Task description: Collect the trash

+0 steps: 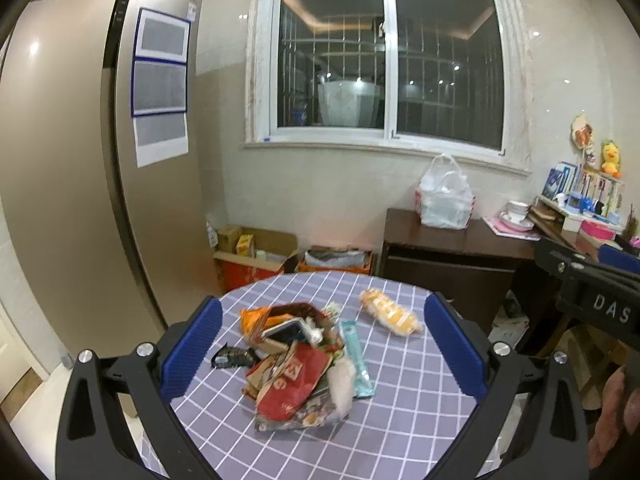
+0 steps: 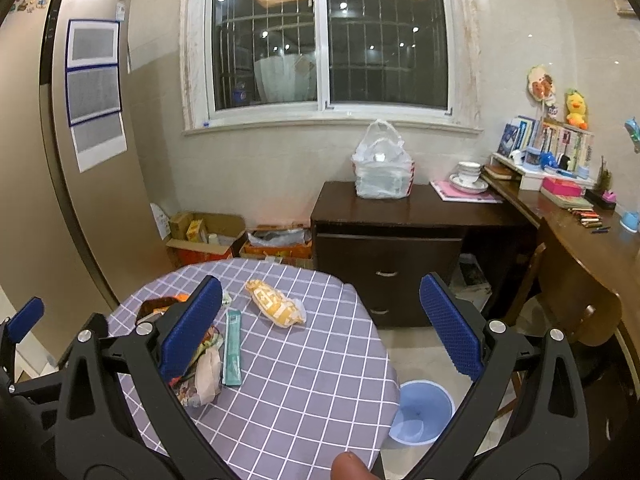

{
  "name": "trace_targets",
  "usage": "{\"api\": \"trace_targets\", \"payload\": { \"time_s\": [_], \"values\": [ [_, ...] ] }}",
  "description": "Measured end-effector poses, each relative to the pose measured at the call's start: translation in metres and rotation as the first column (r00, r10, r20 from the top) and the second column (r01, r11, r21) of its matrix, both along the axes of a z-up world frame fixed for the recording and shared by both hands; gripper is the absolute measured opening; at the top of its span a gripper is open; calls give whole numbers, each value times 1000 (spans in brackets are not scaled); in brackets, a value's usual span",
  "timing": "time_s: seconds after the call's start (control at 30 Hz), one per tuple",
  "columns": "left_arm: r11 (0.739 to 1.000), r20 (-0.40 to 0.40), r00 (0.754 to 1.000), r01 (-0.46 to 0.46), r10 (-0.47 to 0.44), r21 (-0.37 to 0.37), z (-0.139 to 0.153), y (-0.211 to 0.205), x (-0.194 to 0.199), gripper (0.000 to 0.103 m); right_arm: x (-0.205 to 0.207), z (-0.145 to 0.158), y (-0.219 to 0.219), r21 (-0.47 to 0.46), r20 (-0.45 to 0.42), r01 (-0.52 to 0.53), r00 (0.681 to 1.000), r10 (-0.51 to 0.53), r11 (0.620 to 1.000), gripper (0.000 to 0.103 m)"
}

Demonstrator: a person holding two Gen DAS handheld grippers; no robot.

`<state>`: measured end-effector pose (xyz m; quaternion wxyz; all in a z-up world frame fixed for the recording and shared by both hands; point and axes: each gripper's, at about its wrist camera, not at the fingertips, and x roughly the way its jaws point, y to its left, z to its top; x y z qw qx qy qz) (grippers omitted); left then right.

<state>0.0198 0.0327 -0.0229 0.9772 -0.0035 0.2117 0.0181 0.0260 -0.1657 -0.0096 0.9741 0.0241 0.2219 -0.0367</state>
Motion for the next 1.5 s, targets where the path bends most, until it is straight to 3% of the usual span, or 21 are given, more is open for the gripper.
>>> {"api": "trace_targets", "payload": {
  "time_s": [0.27,0.4,0.63,0.73,0.93,1.03,1.1,1.13,1.27,1.5],
  "values": [
    [999,-102,993,-51,52,13,-39,25,19,99,47,-48,5,25,-149,-35,988,38,999,97],
    [997,-148,986,-69,72,28,-59,37,28,99,76,-82,16,43,-243,-81,966,89,996,97],
    [993,-237,964,-111,117,41,-96,65,41,99,133,-153,53,41,-421,-232,878,227,972,96],
    [991,-259,957,-125,134,48,-105,73,44,99,158,-184,70,34,-488,-287,831,266,957,87],
    [991,-292,946,-129,137,46,-120,83,53,99,193,-210,95,63,-528,-351,782,330,934,83],
    [994,-308,946,-92,103,51,-126,79,61,99,205,-216,107,62,-546,-383,760,353,921,77],
    [996,-321,943,-74,89,57,-132,75,66,99,209,-222,115,71,-560,-401,742,370,913,67],
    [996,-330,940,-68,82,56,-136,75,70,99,211,-224,118,47,-553,-416,747,370,908,65],
    [995,-349,933,-66,88,75,-145,74,85,99,209,-224,120,11,-541,-448,749,382,894,27],
    [992,-369,927,-15,62,128,-157,68,110,99,190,-223,94,64,-538,-428,746,393,901,27]
  ]
}}
